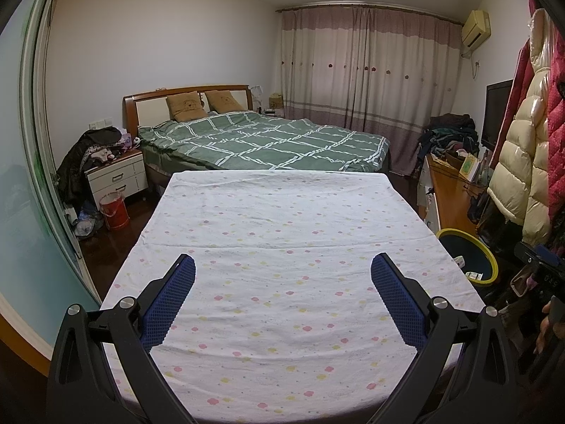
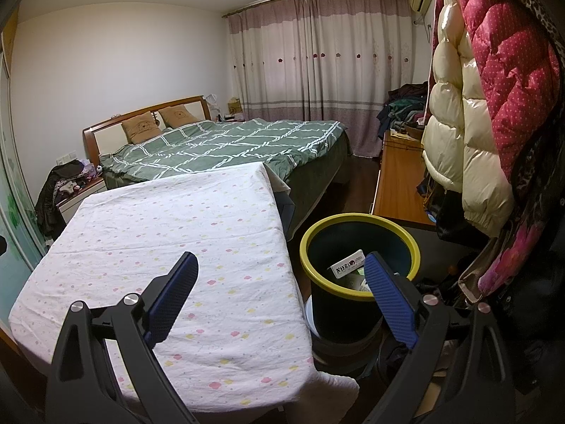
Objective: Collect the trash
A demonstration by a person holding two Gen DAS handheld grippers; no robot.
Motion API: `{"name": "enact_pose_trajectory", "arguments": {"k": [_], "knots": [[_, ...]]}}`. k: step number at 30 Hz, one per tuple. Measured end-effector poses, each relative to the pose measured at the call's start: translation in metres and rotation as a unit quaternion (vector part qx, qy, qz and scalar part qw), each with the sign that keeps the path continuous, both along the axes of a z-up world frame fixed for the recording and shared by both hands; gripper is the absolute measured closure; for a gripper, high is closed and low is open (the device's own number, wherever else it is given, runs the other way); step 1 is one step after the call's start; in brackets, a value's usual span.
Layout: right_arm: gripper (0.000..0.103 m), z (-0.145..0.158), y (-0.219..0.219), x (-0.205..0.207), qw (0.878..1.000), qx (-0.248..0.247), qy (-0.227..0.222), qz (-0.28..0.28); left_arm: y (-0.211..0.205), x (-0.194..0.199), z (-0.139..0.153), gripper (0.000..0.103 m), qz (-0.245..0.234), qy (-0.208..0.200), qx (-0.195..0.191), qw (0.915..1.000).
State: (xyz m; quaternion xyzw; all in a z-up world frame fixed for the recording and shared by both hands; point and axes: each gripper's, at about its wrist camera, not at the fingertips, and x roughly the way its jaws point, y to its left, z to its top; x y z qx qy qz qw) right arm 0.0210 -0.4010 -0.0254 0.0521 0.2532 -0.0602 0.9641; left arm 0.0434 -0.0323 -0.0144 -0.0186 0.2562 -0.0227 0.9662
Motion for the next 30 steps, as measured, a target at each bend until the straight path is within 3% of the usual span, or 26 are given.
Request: {"name": "enact_pose_trajectory", "arguments": {"k": [21,24,30], "knots": [[0.013,-0.01,0.008,0.015,1.0,0.001,0.017,0.002,0.004,0.025,-0.008,0.005,-0.007,0.007,-0.003,0.9999],[0.013,-0.01,0.01,0.033,1.0,0.005,0.025,0.01,0.007,0.046,-0.009,0.005,-0.004,0.008,0.003,1.0],[0.011,-0.014,0.03,0.1,0.998,0.009,0.047,0.049,0.026,0.129,-0.035,0.005,0.013,0.05,0.014,0.9986]]}}
